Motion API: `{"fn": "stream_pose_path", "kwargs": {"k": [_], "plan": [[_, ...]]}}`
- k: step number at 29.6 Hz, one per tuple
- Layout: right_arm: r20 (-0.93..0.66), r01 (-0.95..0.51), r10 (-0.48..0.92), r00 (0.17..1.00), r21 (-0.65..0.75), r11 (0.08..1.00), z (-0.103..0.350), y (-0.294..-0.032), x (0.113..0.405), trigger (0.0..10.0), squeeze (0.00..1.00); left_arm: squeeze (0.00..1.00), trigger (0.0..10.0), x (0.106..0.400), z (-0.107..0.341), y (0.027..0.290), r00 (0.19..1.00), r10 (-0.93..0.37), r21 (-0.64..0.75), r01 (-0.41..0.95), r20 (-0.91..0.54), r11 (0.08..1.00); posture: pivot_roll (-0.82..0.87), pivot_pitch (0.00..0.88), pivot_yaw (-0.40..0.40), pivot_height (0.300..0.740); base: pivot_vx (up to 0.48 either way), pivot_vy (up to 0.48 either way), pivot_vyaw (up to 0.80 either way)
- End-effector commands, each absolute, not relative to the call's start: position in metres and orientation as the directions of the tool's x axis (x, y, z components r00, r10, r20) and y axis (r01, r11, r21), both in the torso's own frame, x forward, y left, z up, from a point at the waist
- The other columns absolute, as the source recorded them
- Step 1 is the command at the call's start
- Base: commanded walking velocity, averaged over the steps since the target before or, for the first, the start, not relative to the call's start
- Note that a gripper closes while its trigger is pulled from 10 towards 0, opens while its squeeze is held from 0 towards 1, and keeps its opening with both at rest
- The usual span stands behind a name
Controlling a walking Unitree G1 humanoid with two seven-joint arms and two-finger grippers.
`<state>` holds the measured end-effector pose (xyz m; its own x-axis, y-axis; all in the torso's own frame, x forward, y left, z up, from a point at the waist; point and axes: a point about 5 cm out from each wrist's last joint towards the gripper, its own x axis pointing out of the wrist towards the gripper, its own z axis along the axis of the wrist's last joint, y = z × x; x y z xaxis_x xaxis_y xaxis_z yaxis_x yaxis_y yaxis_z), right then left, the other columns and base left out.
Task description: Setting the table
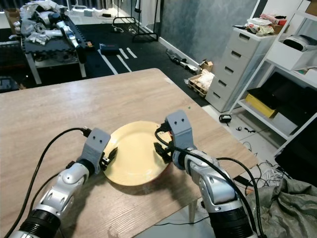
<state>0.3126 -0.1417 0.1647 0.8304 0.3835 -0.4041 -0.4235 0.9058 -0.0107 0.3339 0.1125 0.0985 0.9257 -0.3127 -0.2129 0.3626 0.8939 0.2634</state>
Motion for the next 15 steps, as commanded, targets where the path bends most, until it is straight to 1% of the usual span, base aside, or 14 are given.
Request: {"fn": "stream_pose_path", "kwargs": {"k": [1,2,3,4,6,7,8,9,11,12,15], "plan": [[-0.456,-0.461,0.451,0.767,0.098,0.882,0.157,-0.134,0.309,10.0,0.00,0.00,10.0,0.319,0.060,0.120,0.885,-0.273,0.252,0.382,-0.377,0.889,-0.08,0.012,-0.012,0.740,0.000,0.000,0.00],[-0.464,-0.457,0.464,0.755,0.137,0.879,0.156,-0.133,0.308,10.0,0.00,0.00,10.0,0.319,0.060,0.120,0.885,-0.273,0.252,0.382,-0.378,0.889,-0.08,0.012,-0.012,0.740,0.000,0.000,0.00],[-0.464,-0.457,0.464,0.755,0.137,0.879,0.156,-0.133,0.308,10.0,0.00,0.00,10.0,0.319,0.060,0.120,0.885,-0.273,0.252,0.382,-0.378,0.889,-0.08,0.012,-0.012,0.740,0.000,0.000,0.00],[-0.469,-0.448,0.473,0.746,0.172,0.877,0.156,-0.133,0.309,10.0,0.00,0.00,10.0,0.319,0.060,0.121,0.885,-0.272,0.252,0.381,-0.378,0.890,-0.08,0.012,-0.013,0.740,0.000,0.000,0.00],[-0.465,-0.388,0.499,0.731,0.319,0.865,0.160,-0.132,0.314,10.0,0.00,0.00,10.0,0.318,0.059,0.121,0.885,-0.269,0.253,0.379,-0.380,0.890,-0.08,0.013,-0.015,0.740,0.000,0.000,0.00],[-0.452,-0.360,0.521,0.724,0.396,0.844,0.163,-0.130,0.316,10.0,0.00,0.00,10.0,0.318,0.059,0.122,0.885,-0.267,0.253,0.378,-0.380,0.891,-0.08,0.013,-0.015,0.740,0.000,0.000,0.00],[-0.452,-0.360,0.521,0.724,0.396,0.844,0.163,-0.130,0.316,10.0,0.00,0.00,10.0,0.318,0.059,0.122,0.885,-0.267,0.253,0.378,-0.380,0.891,-0.08,0.013,-0.015,0.740,0.000,0.000,0.00],[-0.429,-0.340,0.559,0.710,0.486,0.805,0.166,-0.127,0.317,10.0,0.00,0.00,10.0,0.318,0.059,0.122,0.886,-0.266,0.254,0.377,-0.381,0.891,-0.08,0.013,-0.014,0.740,0.000,0.000,0.00],[-0.392,-0.331,0.615,0.684,0.584,0.741,0.171,-0.120,0.317,10.0,0.00,0.00,10.0,0.317,0.058,0.122,0.885,-0.265,0.254,0.376,-0.382,0.891,-0.08,0.012,-0.012,0.740,0.000,0.000,0.00],[-0.381,-0.335,0.642,0.666,0.616,0.713,0.172,-0.116,0.316,10.0,0.00,0.00,10.0,0.317,0.058,0.123,0.885,-0.265,0.255,0.377,-0.383,0.891,-0.08,0.012,-0.010,0.740,0.000,0.000,0.00],[-0.374,-0.341,0.663,0.648,0.636,0.692,0.171,-0.112,0.314,10.0,0.00,0.00,10.0,0.317,0.058,0.123,0.884,-0.265,0.256,0.378,-0.384,0.890,-0.08,0.011,-0.006,0.740,0.000,0.000,0.00]]}}
